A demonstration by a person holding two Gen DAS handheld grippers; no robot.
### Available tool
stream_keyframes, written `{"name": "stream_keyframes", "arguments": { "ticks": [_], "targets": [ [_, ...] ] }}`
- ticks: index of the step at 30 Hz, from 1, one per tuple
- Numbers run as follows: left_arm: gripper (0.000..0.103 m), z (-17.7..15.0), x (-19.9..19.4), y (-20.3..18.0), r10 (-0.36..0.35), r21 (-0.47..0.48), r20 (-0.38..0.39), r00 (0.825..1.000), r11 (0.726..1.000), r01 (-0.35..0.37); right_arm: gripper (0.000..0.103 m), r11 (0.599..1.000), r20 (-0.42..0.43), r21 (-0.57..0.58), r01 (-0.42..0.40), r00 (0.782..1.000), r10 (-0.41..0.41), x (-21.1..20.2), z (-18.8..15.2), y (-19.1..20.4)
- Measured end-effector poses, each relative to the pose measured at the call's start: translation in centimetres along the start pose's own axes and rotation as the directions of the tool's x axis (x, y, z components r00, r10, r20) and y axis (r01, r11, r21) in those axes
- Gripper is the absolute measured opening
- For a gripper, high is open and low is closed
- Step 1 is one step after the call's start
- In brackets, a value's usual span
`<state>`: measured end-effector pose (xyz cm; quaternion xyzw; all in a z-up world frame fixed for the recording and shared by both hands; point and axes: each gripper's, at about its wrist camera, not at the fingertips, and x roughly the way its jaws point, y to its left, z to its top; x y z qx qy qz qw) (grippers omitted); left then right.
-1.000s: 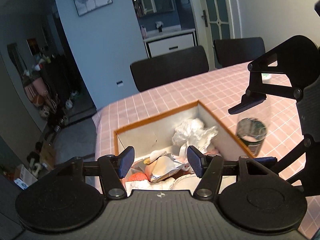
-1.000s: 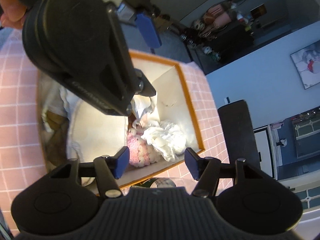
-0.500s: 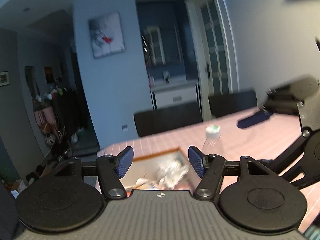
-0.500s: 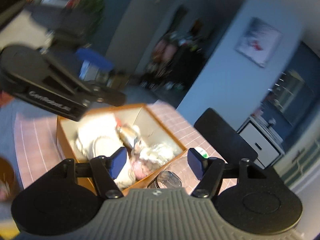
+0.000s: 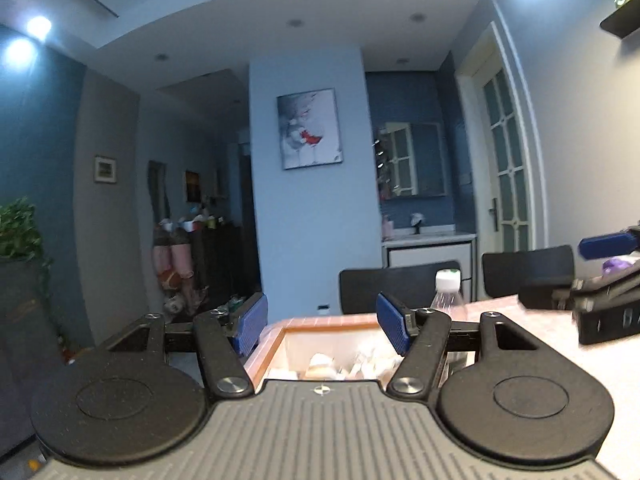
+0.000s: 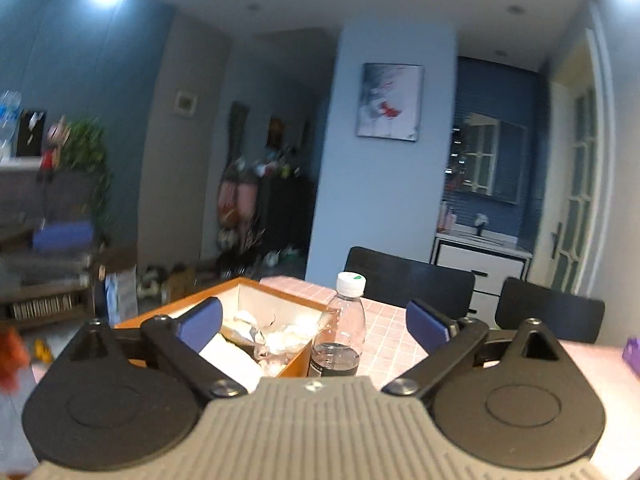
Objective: Organize soft objects
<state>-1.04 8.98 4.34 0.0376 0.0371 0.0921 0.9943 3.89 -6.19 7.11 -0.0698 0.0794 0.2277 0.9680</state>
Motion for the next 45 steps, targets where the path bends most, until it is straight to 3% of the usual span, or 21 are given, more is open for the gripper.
{"name": "stream_keyframes", "arguments": {
  "ticks": [3, 5, 10, 14, 21, 29, 45],
  "targets": [
    [0.075, -1.4, 0.4, -0.6, 0.042, -0.018, -0.013, 0.999, 0.999, -0.042, 0.100, 0.996, 0.006, 0.080, 0.028, 1.000, -0.029, -0.3, -1.6, 0.1],
    [0.082, -2.1, 0.5, -0.8, 0.063, -0.040, -0.029, 0.998, 0.997, -0.064, 0.100, 0.993, -0.007, 0.110, 0.041, 0.999, -0.041, -0.4, -2.6, 0.1],
    [0.093, -3.9, 1.0, -1.8, 0.083, -0.028, -0.096, 0.992, 0.996, -0.086, 0.100, 0.991, -0.086, 0.089, 0.100, 0.992, -0.093, 0.7, -5.4, 0.7],
    [0.094, -5.3, 2.0, -2.1, 0.043, -0.043, -0.199, 0.979, 0.998, -0.053, 0.100, 0.984, -0.162, 0.122, 0.128, 0.981, -0.108, 2.1, -7.4, 0.1],
    [0.095, -7.2, 2.5, -2.0, 0.015, -0.054, -0.294, 0.956, 0.998, -0.033, 0.100, 0.972, -0.256, 0.175, 0.160, 0.960, -0.112, 4.0, -10.1, -1.5],
    [0.095, -8.6, 3.4, -2.8, 0.011, -0.057, -0.340, 0.940, 0.998, -0.032, 0.100, 0.966, -0.288, 0.202, 0.163, 0.952, -0.101, 5.1, -11.0, -2.4],
    [0.095, -8.2, 3.7, -4.5, -0.001, -0.042, -0.344, 0.939, 0.999, -0.014, 0.100, 0.958, -0.288, 0.224, 0.180, 0.951, -0.112, 4.8, -11.1, -3.7]
  ]
}}
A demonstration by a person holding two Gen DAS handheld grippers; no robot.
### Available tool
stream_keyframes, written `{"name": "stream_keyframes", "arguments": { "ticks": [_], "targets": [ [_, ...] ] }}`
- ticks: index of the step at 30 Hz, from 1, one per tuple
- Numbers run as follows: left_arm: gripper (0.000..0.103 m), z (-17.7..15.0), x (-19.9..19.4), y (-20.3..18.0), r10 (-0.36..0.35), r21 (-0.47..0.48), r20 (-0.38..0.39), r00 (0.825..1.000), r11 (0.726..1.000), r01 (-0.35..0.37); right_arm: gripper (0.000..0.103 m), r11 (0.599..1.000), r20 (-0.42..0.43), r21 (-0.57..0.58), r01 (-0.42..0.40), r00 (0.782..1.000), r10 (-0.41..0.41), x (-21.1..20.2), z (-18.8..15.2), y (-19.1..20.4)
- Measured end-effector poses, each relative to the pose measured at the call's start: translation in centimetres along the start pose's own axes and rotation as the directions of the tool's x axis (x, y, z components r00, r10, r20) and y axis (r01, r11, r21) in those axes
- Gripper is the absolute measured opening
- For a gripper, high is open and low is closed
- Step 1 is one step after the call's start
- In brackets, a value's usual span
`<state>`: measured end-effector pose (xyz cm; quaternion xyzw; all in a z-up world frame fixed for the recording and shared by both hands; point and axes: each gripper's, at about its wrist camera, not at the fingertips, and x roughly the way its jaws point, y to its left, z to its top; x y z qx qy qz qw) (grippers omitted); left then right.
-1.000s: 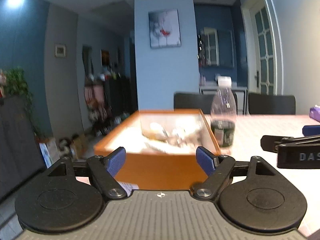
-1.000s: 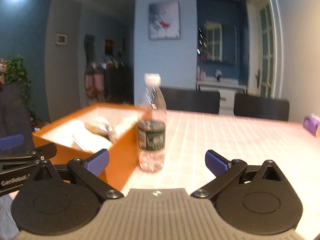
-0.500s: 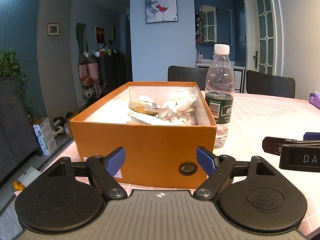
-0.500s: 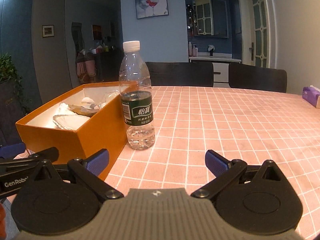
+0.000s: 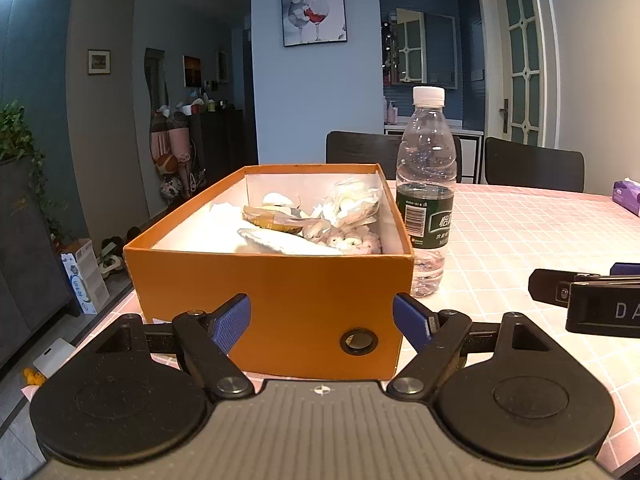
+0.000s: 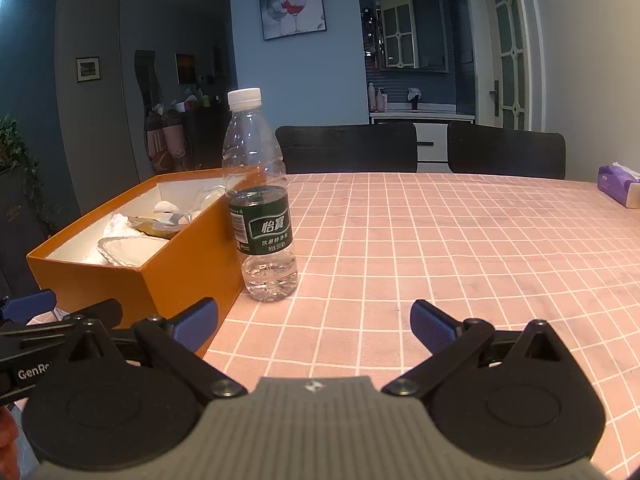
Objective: Organize soft objects
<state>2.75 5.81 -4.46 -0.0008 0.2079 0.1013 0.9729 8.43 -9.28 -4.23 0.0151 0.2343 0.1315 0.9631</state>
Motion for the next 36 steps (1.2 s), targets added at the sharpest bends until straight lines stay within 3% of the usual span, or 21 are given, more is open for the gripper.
{"name": "stream_keyframes", "arguments": {
  "ticks": [36],
  "targets": [
    [0.095, 0.7, 0.1, -1.3, -0.045, 0.019, 0.019, 0.999, 0.999, 0.044, 0.100, 1.000, 0.020, -0.025, 0.018, 1.000, -0.017, -0.8, 0.1, 0.2]
  ]
}}
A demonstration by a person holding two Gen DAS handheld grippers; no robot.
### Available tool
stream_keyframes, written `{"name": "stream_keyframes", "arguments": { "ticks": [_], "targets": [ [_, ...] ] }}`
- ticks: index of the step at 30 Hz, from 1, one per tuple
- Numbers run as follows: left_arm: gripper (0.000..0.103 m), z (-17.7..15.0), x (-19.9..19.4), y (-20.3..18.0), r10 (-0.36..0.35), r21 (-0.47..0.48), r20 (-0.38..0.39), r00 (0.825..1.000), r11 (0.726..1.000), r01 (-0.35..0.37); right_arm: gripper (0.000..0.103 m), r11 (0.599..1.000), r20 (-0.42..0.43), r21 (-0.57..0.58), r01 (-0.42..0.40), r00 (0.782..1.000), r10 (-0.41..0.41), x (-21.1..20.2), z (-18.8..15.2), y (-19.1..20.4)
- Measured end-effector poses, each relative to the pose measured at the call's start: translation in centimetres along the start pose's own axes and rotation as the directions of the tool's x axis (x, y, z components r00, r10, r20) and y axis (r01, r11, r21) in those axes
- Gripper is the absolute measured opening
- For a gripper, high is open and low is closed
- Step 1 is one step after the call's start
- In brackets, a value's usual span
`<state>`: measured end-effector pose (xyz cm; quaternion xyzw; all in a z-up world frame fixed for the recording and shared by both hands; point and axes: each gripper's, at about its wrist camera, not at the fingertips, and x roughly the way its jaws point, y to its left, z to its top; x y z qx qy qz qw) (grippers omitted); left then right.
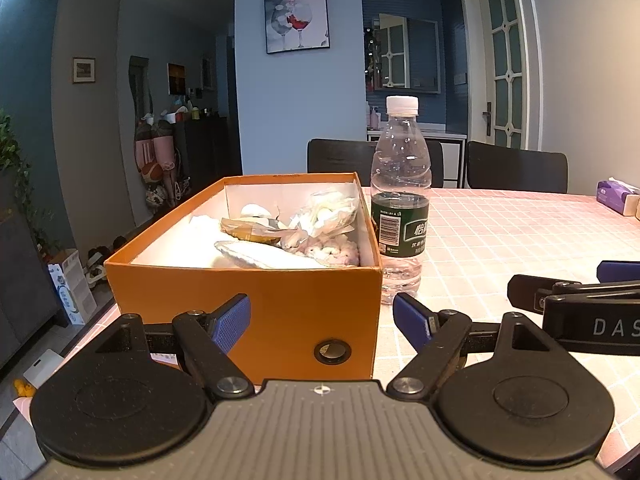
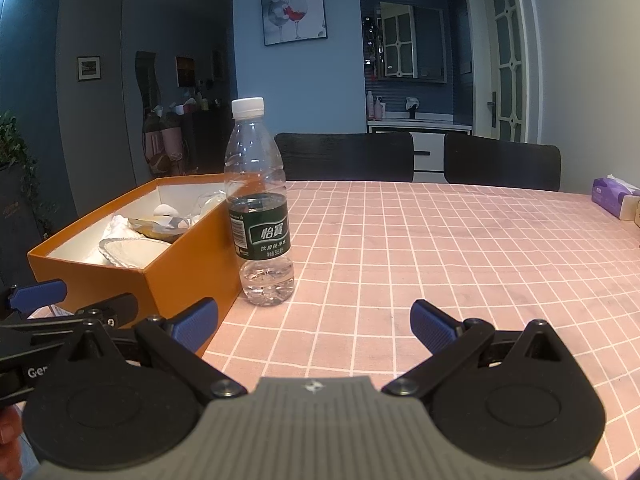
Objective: Organize soft objects
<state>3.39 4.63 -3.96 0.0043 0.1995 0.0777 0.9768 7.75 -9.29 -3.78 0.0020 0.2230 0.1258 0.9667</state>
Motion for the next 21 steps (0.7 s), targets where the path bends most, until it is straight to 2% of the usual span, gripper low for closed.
{"name": "stream_keyframes", "arguments": {
  "ticks": [21],
  "targets": [
    [0.095, -0.08, 0.00, -0.09, -0.005, -0.004, -0.004, 1.000, 1.000, 0.005, 0.100, 1.000, -0.008, -0.002, 0.000, 1.000, 0.000, 0.22, -0.23, 0.05]
  ]
}}
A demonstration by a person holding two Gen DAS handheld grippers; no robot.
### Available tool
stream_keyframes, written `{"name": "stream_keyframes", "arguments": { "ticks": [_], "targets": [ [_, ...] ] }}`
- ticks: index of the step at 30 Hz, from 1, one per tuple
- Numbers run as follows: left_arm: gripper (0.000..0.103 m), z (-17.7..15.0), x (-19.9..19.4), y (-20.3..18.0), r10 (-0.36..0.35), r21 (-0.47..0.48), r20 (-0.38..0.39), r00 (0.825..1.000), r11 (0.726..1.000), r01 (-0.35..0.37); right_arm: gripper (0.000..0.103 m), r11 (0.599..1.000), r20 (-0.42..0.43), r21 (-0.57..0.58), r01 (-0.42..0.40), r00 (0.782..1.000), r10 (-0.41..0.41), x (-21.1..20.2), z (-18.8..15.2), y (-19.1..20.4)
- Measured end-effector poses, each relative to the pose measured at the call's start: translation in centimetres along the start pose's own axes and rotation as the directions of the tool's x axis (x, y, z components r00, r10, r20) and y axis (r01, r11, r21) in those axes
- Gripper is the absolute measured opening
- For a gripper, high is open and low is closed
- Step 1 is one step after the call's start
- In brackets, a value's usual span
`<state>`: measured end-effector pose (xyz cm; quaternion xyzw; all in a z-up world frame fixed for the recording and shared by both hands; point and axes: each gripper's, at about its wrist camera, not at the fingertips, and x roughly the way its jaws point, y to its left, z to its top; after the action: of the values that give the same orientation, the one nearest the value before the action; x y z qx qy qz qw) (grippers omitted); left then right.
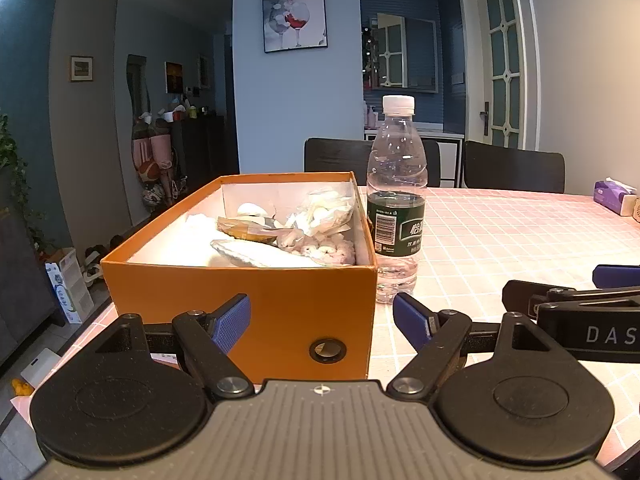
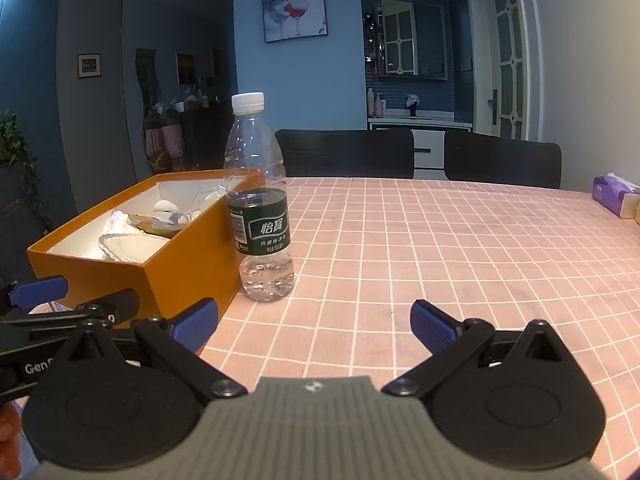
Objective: Organize soft objects
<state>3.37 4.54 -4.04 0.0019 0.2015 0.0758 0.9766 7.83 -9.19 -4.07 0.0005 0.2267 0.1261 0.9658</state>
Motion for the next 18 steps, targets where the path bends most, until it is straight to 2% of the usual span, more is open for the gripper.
{"name": "stream_keyframes", "arguments": {
  "ticks": [18],
  "targets": [
    [0.095, -0.21, -0.13, 0.74, 0.010, -0.019, -0.003, 1.000, 1.000, -0.010, 0.100, 1.000, -0.012, -0.006, 0.005, 1.000, -0.005, 0.14, -0.24, 0.07]
  ]
}}
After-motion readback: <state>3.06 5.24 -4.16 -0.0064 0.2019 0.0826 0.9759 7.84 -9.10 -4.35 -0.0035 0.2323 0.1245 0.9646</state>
